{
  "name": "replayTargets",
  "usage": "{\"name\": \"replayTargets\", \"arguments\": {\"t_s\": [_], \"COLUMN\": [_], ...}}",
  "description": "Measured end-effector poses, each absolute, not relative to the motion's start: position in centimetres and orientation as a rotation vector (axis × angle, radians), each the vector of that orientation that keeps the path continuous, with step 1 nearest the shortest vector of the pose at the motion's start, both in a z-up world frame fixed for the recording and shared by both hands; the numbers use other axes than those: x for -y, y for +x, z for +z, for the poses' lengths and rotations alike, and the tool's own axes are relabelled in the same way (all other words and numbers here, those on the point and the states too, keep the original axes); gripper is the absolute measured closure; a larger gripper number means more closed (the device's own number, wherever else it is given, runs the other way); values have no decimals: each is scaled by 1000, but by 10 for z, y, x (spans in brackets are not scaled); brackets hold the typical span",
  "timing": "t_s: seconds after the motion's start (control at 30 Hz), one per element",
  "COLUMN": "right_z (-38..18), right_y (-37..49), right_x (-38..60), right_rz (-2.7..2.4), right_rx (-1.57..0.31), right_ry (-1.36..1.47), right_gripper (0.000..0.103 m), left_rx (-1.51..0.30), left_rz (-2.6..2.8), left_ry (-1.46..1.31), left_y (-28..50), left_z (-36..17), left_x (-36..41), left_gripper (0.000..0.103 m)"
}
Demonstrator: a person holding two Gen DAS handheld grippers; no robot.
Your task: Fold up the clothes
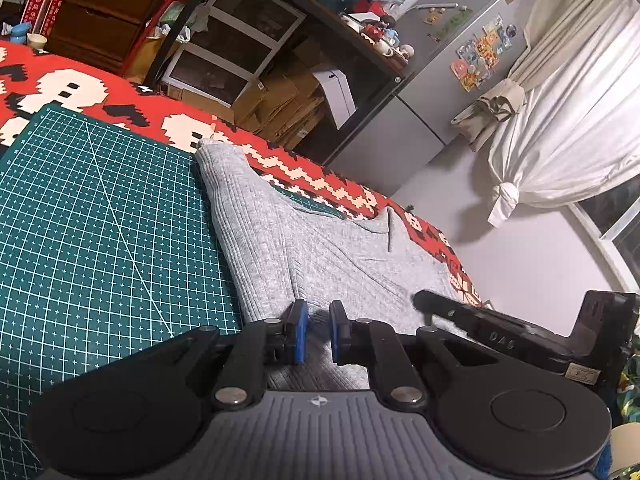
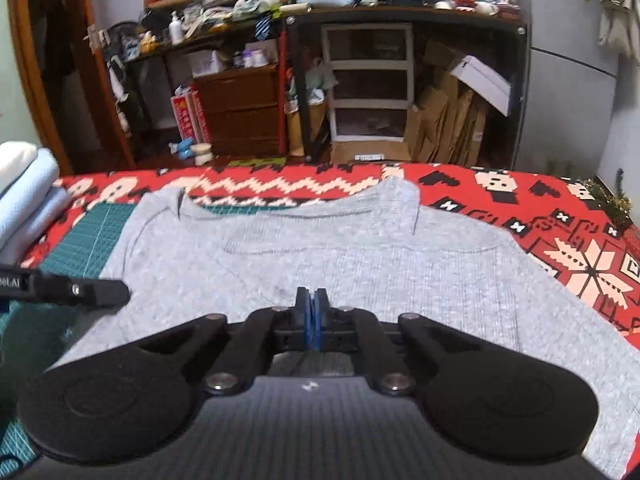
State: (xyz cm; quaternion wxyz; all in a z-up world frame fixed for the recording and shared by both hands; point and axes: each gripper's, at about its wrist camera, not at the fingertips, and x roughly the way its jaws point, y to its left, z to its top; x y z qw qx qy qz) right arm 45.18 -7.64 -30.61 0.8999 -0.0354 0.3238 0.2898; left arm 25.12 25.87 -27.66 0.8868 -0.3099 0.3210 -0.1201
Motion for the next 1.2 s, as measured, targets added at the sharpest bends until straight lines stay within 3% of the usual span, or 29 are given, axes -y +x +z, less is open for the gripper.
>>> {"name": "replayTargets", "arguments": {"t_s": [0.43, 0.5, 0.93, 1.2], "right_z": [-304, -304, -278, -290], "right_y": [475, 479, 361, 332], "right_x": [96, 99, 96, 69], "right_rz": [457, 435, 666, 658], "right_rx": [-712, -723, -754, -745], "right_ry": [109, 137, 58, -36], "right_gripper": [100, 94, 92, 83], "left_rx": [-667, -674, -653, -633], "left_rz": [-310, -316, -565, -559], "left_ry": [-665, -665, -552, -245], "left_y": [250, 251, 234, 214], "left_z": [-273, -273, -252, -235], "left_x": [-258, -258, -228, -202], "left_gripper": [87, 87, 87, 81]}}
